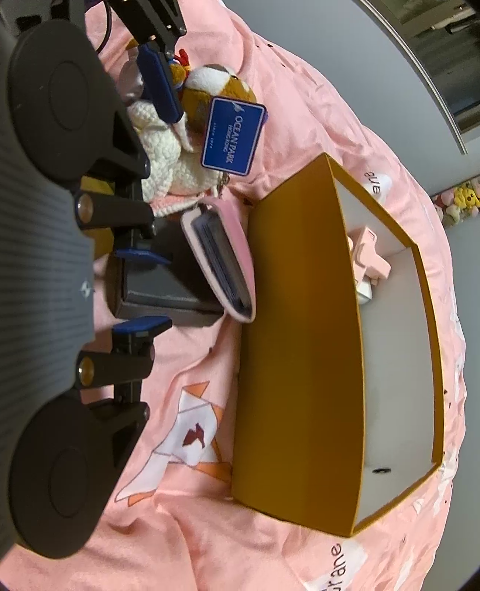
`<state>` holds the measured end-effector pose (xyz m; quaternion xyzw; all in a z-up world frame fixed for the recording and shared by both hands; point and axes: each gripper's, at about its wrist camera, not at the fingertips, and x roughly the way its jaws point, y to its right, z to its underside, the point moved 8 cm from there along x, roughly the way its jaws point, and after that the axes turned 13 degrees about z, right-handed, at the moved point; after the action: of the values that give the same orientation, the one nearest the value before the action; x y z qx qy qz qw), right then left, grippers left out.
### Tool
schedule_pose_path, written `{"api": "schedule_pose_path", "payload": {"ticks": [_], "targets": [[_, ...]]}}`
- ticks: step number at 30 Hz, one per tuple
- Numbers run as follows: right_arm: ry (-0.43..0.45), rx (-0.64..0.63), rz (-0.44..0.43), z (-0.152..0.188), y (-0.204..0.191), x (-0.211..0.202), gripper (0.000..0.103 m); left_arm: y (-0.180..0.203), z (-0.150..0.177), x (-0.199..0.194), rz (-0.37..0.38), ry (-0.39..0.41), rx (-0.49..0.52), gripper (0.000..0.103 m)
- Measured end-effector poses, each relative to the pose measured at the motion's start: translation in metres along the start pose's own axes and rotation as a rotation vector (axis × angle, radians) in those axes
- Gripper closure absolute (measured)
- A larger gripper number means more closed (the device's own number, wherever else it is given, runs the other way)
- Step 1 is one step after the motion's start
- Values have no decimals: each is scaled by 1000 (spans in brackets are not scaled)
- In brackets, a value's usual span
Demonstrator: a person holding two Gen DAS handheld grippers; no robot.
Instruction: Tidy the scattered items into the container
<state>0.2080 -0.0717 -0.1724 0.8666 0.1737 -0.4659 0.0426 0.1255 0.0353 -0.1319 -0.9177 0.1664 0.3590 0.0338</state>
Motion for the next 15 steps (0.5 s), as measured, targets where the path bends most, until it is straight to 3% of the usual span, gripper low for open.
{"api": "schedule_pose_path", "payload": {"ticks": [9, 15], "targets": [[36, 20, 37, -4, 13, -7, 69, 4, -2, 10, 10, -24, 51, 43], [26, 25, 32, -2, 18, -2, 69, 14, -7, 21, -20, -50, 154, 43]]}}
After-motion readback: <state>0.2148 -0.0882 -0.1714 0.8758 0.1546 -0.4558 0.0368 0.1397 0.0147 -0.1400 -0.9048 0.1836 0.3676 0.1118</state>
